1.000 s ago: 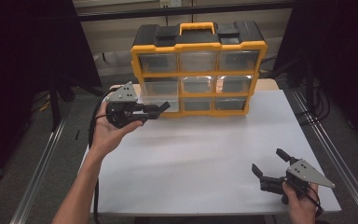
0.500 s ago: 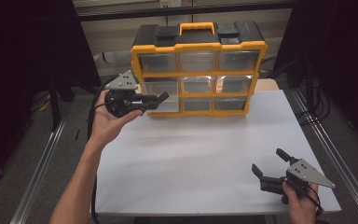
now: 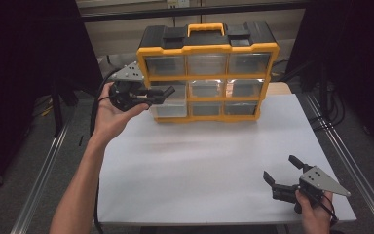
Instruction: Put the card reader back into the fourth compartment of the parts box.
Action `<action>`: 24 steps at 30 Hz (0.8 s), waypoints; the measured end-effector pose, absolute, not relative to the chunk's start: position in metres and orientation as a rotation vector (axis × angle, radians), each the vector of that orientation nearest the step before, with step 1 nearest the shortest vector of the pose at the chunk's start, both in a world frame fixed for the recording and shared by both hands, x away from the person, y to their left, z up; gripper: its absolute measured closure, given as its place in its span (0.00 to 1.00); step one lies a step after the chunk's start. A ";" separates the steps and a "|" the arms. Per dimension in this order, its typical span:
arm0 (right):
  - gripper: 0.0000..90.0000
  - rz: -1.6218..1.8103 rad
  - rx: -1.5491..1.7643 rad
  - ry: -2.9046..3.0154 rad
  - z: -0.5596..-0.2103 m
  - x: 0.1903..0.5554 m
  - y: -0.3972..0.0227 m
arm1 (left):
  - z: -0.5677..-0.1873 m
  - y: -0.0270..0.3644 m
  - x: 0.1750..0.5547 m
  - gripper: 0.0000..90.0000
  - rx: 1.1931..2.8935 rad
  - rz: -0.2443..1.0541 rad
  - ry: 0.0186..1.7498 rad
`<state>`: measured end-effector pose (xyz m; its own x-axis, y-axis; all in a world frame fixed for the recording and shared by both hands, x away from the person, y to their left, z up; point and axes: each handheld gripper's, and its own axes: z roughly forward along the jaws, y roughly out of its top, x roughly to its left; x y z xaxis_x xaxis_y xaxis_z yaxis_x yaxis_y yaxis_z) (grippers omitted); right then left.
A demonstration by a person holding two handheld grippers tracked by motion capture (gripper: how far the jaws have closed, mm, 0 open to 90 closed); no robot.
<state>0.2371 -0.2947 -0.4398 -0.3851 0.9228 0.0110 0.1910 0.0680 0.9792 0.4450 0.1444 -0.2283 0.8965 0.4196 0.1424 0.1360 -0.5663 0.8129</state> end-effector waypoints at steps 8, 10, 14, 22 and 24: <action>0.01 1.372 1.121 1.670 -0.440 0.237 -0.295 | -0.222 0.144 0.453 0.82 2.180 0.408 0.413; 0.01 1.372 1.122 1.671 -0.440 0.237 -0.295 | -0.222 0.143 0.456 0.82 2.188 0.414 0.411; 0.01 1.374 1.123 1.670 -0.440 0.236 -0.295 | -0.222 0.141 0.462 0.82 2.212 0.423 0.426; 0.01 1.374 1.124 1.671 -0.440 0.236 -0.295 | -0.224 0.138 0.478 0.82 2.234 0.398 0.454; 0.01 1.375 1.125 1.672 -0.440 0.237 -0.294 | -0.224 0.137 0.482 0.82 2.236 0.391 0.465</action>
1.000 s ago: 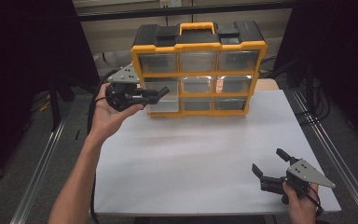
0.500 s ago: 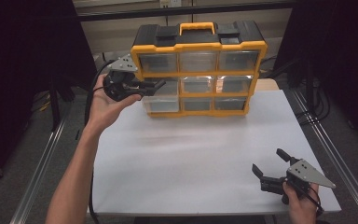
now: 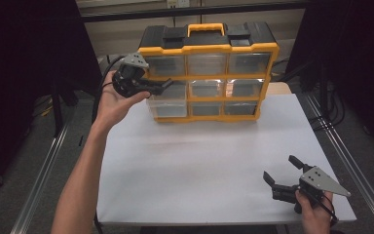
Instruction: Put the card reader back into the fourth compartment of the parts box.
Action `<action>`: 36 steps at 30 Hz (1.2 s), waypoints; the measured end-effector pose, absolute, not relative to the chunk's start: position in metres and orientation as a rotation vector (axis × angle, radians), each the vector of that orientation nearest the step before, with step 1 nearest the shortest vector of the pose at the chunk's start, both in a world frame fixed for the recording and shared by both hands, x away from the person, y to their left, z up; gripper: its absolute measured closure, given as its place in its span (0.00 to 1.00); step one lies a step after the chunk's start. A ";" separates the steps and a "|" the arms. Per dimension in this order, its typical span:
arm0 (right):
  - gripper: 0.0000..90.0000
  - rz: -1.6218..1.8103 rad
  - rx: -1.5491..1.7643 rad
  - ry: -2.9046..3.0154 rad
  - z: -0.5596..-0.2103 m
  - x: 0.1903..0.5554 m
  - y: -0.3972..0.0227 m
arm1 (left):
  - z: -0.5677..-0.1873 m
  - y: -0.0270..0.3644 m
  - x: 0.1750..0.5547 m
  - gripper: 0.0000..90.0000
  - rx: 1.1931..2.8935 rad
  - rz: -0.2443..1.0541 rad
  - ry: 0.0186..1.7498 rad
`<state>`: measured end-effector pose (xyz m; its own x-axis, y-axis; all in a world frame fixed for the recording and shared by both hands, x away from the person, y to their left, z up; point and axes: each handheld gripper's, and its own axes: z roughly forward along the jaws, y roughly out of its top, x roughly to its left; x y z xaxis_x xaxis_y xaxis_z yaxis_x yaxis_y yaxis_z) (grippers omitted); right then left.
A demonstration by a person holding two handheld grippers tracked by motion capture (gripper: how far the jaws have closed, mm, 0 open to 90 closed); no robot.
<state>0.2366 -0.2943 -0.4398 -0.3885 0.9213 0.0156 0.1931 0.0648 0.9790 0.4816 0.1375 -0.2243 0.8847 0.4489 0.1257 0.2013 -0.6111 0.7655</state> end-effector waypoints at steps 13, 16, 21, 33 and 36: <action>0.01 1.372 1.126 1.673 -0.440 0.237 -0.295 | -0.228 0.125 0.502 0.82 2.296 0.343 0.494; 0.01 1.374 1.131 1.669 -0.441 0.238 -0.295 | -0.230 0.120 0.508 0.82 2.321 0.350 0.498; 0.01 1.375 1.128 1.675 -0.441 0.238 -0.296 | -0.233 0.117 0.513 0.82 2.331 0.342 0.509; 0.01 1.376 1.132 1.676 -0.441 0.238 -0.295 | -0.245 0.116 0.521 0.82 2.378 0.314 0.523; 0.01 1.379 1.128 1.677 -0.441 0.238 -0.295 | -0.246 0.115 0.521 0.82 2.381 0.315 0.527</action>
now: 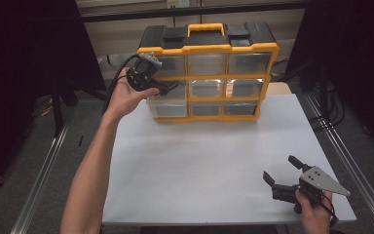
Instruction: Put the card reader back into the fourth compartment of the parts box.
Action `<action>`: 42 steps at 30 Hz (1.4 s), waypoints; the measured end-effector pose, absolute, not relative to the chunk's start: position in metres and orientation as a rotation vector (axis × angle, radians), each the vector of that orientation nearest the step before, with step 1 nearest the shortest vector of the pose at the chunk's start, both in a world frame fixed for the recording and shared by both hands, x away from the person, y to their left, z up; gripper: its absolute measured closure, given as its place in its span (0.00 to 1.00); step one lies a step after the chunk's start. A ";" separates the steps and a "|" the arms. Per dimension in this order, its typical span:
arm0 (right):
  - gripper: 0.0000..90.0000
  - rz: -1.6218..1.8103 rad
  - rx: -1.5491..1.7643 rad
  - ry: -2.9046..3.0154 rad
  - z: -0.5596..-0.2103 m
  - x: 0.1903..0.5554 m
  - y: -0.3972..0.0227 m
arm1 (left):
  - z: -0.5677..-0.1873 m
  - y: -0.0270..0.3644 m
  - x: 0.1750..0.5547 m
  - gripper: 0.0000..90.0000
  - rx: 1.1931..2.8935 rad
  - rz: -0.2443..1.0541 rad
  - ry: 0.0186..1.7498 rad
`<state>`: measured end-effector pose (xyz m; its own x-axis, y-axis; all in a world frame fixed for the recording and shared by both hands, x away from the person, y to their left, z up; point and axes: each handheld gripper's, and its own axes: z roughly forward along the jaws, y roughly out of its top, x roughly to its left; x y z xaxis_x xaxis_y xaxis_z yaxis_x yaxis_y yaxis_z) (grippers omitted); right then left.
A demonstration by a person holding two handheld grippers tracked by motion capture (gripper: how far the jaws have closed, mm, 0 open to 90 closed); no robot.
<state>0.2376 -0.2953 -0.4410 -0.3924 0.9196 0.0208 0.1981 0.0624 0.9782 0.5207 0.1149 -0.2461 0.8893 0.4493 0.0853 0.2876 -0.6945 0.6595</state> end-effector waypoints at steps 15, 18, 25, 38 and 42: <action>0.01 1.380 1.131 1.677 -0.441 0.237 -0.295 | -0.257 0.114 0.529 0.82 2.405 0.302 0.572; 0.01 1.380 1.131 1.677 -0.441 0.237 -0.295 | -0.259 0.112 0.529 0.82 2.407 0.300 0.581; 0.01 1.383 1.134 1.675 -0.441 0.237 -0.295 | -0.264 0.110 0.533 0.82 2.428 0.296 0.595; 0.01 1.382 1.127 1.680 -0.441 0.237 -0.296 | -0.269 0.108 0.536 0.82 2.452 0.278 0.616; 0.01 1.381 1.130 1.679 -0.441 0.237 -0.296 | -0.271 0.108 0.537 0.82 2.453 0.269 0.624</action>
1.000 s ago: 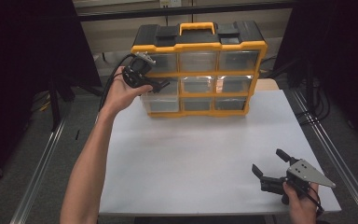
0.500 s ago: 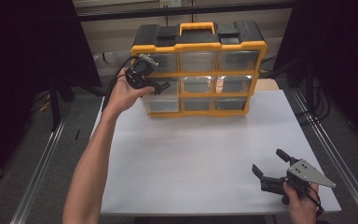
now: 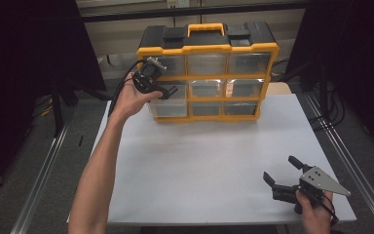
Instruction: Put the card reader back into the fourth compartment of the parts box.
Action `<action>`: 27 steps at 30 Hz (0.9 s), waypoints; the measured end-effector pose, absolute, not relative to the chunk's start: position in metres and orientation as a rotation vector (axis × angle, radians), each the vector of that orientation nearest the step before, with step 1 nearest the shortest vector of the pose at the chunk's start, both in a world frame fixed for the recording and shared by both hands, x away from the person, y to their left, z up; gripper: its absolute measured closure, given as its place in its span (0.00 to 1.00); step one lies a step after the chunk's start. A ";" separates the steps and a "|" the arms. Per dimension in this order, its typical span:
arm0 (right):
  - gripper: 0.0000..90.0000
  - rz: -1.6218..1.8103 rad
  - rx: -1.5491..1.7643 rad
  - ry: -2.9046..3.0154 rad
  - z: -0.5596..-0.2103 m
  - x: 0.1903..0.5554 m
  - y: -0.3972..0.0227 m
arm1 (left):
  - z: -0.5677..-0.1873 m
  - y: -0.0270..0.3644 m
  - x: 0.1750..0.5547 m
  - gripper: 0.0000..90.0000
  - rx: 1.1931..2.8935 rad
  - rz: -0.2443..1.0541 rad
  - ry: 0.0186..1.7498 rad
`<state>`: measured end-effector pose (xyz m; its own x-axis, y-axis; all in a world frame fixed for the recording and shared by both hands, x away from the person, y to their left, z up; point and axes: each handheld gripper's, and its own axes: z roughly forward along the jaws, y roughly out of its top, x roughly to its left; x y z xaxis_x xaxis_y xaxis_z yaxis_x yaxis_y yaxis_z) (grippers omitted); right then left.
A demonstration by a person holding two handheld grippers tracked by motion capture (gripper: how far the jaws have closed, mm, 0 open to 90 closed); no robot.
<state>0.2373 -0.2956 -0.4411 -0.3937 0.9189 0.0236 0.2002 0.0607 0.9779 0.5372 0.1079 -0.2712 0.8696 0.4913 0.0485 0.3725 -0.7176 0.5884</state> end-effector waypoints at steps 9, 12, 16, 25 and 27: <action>0.01 1.381 1.133 1.680 -0.441 0.237 -0.296 | -0.271 0.114 0.536 0.77 2.411 0.283 0.661; 0.01 1.380 1.133 1.679 -0.441 0.237 -0.296 | -0.269 0.118 0.536 0.75 2.391 0.299 0.663; 0.01 1.381 1.132 1.680 -0.441 0.237 -0.296 | -0.267 0.123 0.533 0.67 2.348 0.310 0.662; 0.01 1.382 1.138 1.682 -0.441 0.237 -0.296 | -0.269 0.137 0.526 0.44 2.202 0.379 0.724; 0.01 1.384 1.137 1.682 -0.441 0.238 -0.296 | -0.270 0.142 0.525 0.37 2.147 0.384 0.743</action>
